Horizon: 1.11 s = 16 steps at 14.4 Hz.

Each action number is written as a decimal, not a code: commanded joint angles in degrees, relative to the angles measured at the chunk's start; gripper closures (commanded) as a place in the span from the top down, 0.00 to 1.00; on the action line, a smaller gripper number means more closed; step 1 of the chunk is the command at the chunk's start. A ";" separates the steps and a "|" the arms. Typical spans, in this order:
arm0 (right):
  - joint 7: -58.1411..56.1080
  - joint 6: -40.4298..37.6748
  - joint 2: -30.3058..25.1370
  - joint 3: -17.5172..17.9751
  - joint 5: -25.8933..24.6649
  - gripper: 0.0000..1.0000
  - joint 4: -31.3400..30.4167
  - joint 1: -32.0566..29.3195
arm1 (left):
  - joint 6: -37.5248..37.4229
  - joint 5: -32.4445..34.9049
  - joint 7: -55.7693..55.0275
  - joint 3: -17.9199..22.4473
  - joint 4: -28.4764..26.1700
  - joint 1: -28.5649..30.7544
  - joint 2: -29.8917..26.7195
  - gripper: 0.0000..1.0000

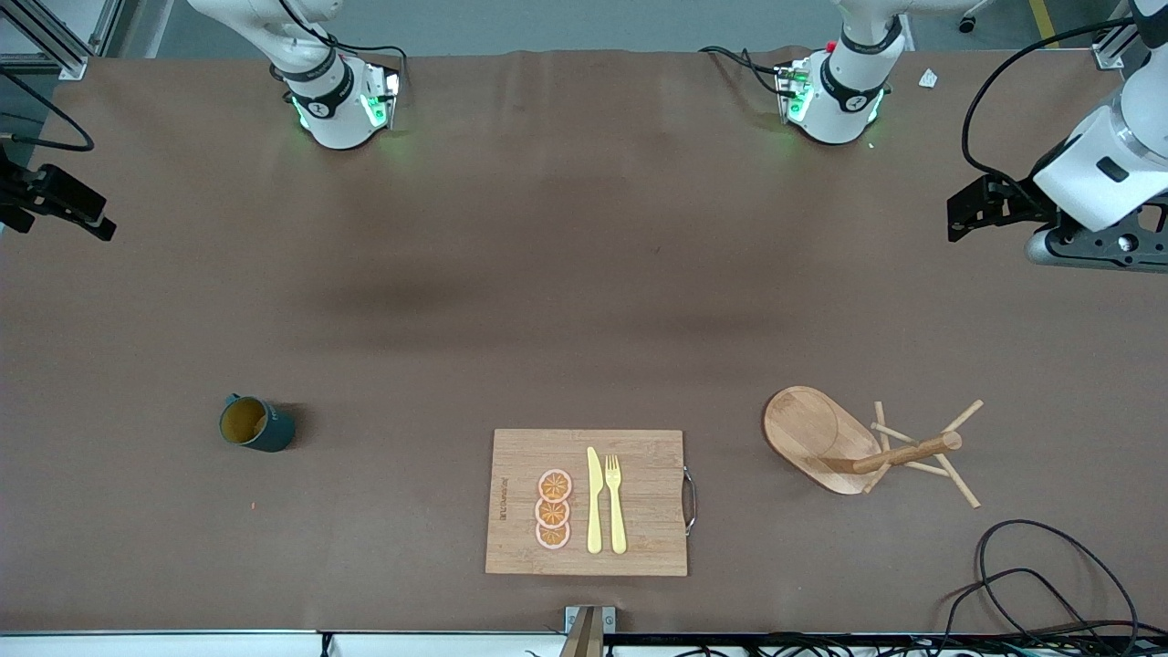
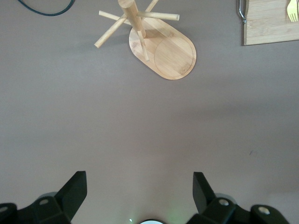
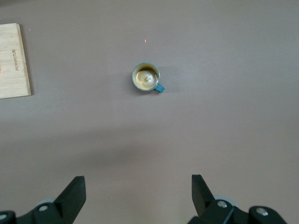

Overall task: Pass cup and hang on rack
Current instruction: 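Reach the right gripper down toward the teal mug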

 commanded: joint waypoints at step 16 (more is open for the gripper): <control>-0.80 0.99 11.72 0.72 0.74 1.00 1.66 0.11 | -0.37 -1.30 0.70 0.07 1.25 0.14 0.89 1.00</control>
